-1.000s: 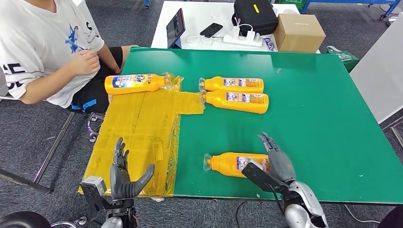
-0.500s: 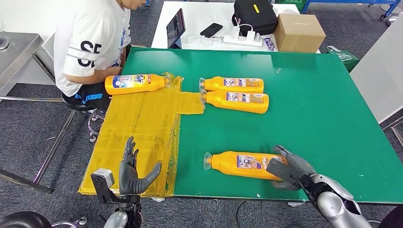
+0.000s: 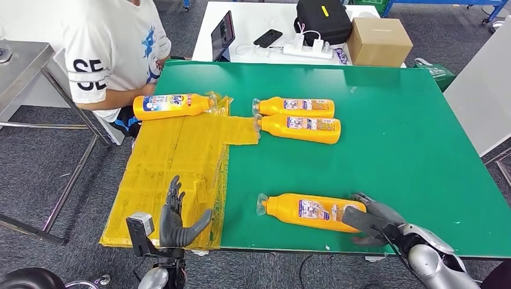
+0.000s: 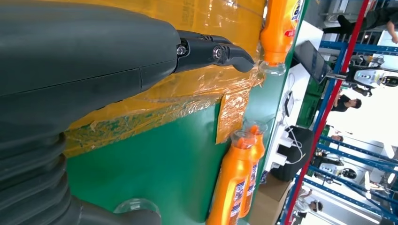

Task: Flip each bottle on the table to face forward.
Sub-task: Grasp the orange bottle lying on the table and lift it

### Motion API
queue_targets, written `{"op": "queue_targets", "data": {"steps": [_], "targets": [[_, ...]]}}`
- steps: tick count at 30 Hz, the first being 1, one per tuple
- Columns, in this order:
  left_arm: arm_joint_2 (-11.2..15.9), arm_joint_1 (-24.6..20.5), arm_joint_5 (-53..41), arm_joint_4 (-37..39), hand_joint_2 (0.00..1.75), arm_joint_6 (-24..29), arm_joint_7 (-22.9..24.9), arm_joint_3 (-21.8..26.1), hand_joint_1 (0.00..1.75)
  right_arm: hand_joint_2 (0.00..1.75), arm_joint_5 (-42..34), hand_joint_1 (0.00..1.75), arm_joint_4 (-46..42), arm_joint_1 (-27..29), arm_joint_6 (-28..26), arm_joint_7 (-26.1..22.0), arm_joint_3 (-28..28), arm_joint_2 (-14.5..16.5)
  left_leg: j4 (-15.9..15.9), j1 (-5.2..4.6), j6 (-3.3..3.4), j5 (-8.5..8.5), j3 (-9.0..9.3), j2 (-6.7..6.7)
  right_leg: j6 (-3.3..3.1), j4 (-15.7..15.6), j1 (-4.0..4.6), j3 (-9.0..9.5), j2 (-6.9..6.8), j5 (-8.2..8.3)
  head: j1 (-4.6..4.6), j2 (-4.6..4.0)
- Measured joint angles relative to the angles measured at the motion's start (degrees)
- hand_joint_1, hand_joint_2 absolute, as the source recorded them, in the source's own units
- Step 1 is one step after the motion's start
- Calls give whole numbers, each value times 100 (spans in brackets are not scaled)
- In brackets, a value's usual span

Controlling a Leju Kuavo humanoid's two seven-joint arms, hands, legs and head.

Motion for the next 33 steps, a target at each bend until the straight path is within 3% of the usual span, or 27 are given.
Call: {"op": "queue_targets", "data": {"steps": [13, 33], "targets": [[2, -89, 69, 131, 175, 0, 12, -63, 0, 175, 407, 0, 393, -315, -338, -180, 308, 140, 0, 0, 1, 0, 7, 7, 1, 0, 0, 1, 3, 5, 1, 0], [2, -95, 103, 181, 175, 9, 66, -62, 0, 175, 1265, 0, 766, -640, -1377, -548, 445, 955, 0, 1, 4, 4, 0, 3, 3, 1, 1, 0, 1, 4, 1, 0]]}}
